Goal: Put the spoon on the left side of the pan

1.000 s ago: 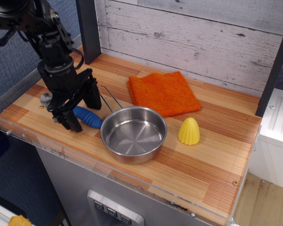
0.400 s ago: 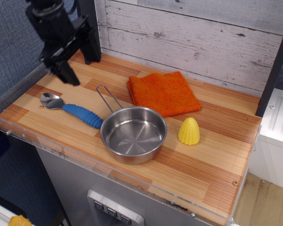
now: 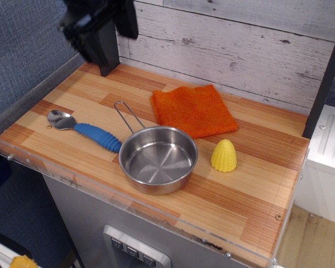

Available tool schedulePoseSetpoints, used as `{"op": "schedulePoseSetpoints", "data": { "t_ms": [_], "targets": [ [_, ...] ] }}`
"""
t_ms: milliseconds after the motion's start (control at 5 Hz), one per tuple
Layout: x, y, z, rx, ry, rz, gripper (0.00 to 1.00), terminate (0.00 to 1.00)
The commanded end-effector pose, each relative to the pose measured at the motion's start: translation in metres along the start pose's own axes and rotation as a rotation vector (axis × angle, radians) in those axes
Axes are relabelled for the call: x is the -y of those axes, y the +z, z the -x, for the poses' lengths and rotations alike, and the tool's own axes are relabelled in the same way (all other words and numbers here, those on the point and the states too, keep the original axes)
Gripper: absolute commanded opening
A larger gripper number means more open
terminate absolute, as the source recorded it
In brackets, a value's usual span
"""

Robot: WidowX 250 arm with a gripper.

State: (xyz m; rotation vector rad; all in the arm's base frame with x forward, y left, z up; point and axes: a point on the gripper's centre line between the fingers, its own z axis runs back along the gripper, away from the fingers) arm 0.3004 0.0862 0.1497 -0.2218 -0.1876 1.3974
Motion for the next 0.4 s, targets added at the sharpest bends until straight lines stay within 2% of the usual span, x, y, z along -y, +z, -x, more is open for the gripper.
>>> {"op": "schedulePoseSetpoints", "data": {
  "t_ms": [0, 200],
  "targets": [
    [-0.0005, 0.0168, 0.0047, 0.026, -0.001, 0.043, 1.0, 0.0],
    [-0.0005, 0.0168, 0.0047, 0.026, -0.001, 0.043, 1.0, 1.0]
  ]
}}
